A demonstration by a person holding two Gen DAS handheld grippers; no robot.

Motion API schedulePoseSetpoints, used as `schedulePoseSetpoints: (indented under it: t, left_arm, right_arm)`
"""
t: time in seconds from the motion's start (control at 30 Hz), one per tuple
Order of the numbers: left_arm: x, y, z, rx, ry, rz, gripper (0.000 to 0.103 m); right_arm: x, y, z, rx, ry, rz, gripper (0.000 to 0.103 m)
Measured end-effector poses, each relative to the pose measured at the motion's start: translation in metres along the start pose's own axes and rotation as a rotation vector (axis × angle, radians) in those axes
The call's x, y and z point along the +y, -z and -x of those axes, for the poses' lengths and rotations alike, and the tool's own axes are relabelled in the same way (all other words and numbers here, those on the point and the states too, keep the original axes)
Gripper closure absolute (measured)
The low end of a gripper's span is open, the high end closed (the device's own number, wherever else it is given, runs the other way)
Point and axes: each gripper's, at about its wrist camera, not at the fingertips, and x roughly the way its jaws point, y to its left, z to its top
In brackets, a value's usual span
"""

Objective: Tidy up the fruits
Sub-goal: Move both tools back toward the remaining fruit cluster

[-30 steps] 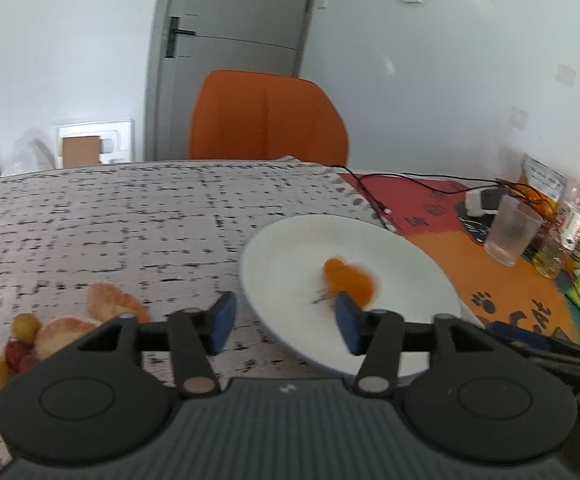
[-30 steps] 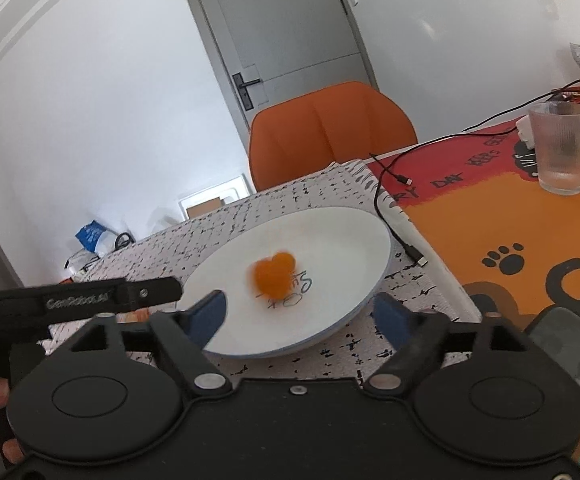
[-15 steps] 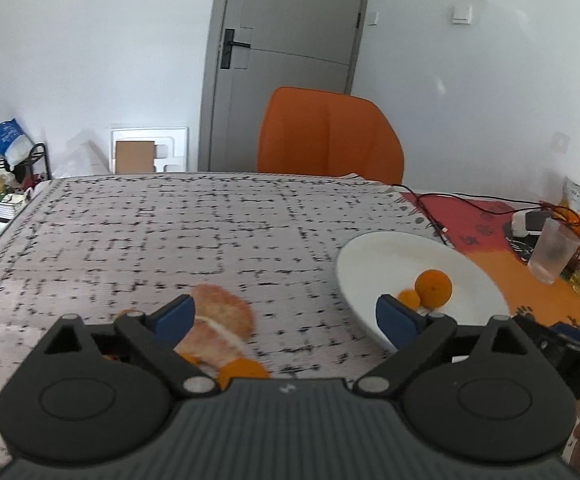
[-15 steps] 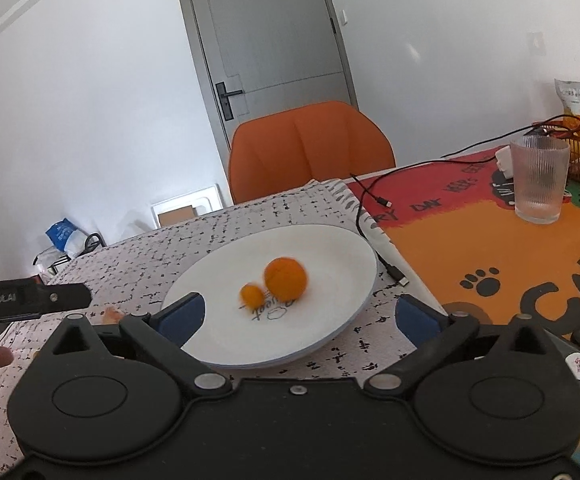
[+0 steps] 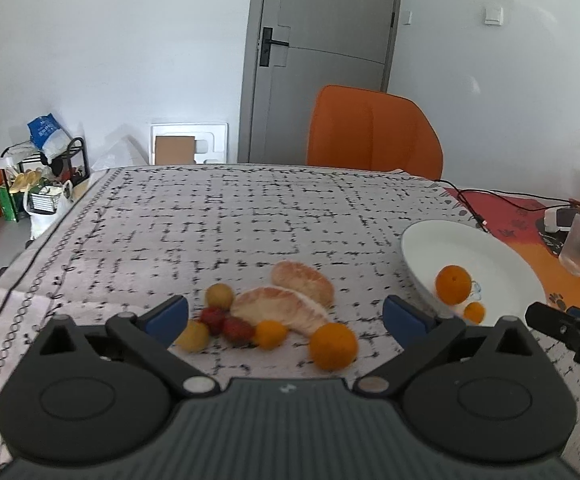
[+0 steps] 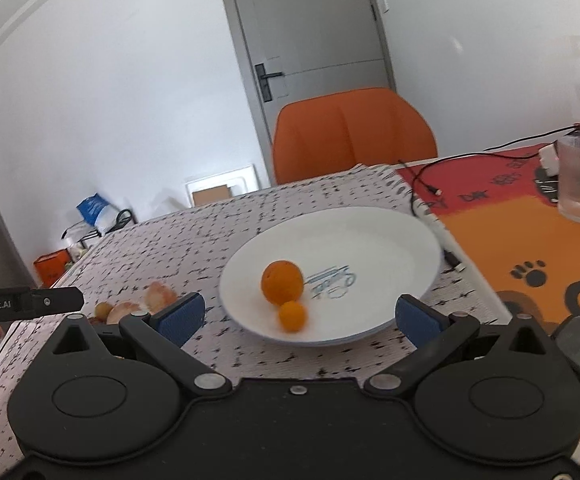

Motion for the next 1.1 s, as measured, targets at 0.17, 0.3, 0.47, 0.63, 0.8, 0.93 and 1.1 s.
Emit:
schedulePoseSetpoints:
  t: [0.17,0.3,0.47,0.63,0.8,0.93,1.1]
  left_arm:
    - [0.018,0.006,0.011,-0.007,-0.008,0.011,0.000]
    - [0.028,0.010,0.017,-0.009,-0.006,0.017,0.000]
    - [0.040,0.017,0.025,-0.012,-0.007,0.033,0.000]
    - [0.053,0.019,0.030,-0.017,-0.013,0.045,0.000]
    - [0.066,0.021,0.034,-0.022,-0.002,0.068,0.000]
    - [0.072,0.022,0.035,-0.016,-0.004,0.081,0.000]
    - [0.077,0.024,0.034,-0.009,-0.010,0.087,0.000]
  right_arm:
    - [0.012,0.003,-0.001,0.020,-0.024,0.015,0.000]
    - [0.021,0.005,-0.002,0.031,-0.035,0.036,0.000]
    - [0.032,0.006,-0.002,0.040,-0.044,0.048,0.000]
    - [0.044,0.007,-0.001,0.035,-0.064,0.079,0.000]
    - [0.057,0.007,-0.005,0.039,-0.103,0.093,0.000]
    - [0.066,0.007,-0.006,0.030,-0.119,0.099,0.000]
    - [0.078,0.009,-0.008,0.032,-0.127,0.118,0.000]
